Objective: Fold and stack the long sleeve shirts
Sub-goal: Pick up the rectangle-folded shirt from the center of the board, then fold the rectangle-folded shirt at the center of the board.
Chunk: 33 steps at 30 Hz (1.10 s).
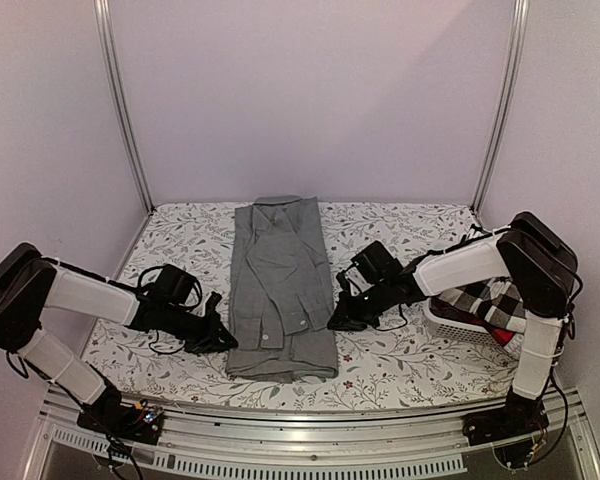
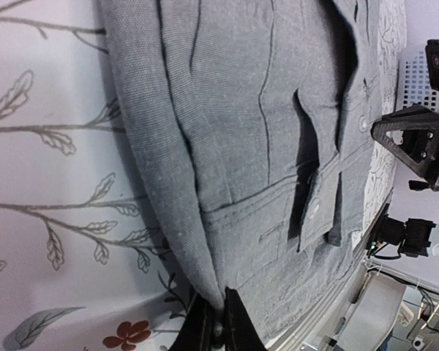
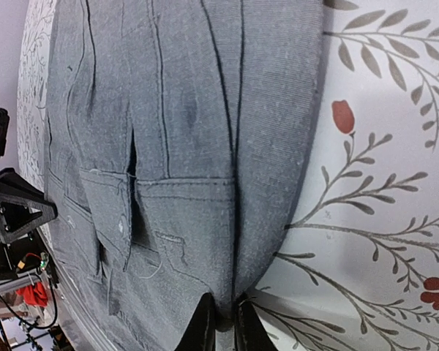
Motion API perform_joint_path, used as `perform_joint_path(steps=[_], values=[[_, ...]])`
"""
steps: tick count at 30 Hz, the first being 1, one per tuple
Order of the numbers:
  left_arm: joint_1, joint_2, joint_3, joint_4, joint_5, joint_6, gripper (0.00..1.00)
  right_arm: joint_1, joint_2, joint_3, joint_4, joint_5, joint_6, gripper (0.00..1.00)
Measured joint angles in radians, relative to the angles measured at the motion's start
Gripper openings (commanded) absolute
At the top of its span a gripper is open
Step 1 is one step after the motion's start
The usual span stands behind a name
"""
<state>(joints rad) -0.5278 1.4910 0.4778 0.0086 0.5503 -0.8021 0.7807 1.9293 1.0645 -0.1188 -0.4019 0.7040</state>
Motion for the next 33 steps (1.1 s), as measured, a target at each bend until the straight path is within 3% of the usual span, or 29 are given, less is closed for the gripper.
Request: perform_joint_path(steps=[3, 22, 27, 33], values=[[0.0, 0.0, 0.0, 0.002, 0.004, 0.002, 0.0, 0.0, 0.0, 0.0, 0.0, 0.003, 0.0, 0.0], [0.052, -0.077, 0.208, -0.093, 0.044, 0.005, 0.0, -0.023, -0.043, 0.163, -0.093, 0.042, -0.041, 0.0], [0.115, 0.026, 0.323, -0.092, 0.051, 0.022, 0.0, -0.074, -0.03, 0.26, -0.114, 0.052, -0.063, 0.0], [0.196, 0.234, 0.463, -0.008, 0.033, 0.029, 0.0, -0.13, 0.114, 0.473, -0.111, 0.062, -0.095, 0.0]])
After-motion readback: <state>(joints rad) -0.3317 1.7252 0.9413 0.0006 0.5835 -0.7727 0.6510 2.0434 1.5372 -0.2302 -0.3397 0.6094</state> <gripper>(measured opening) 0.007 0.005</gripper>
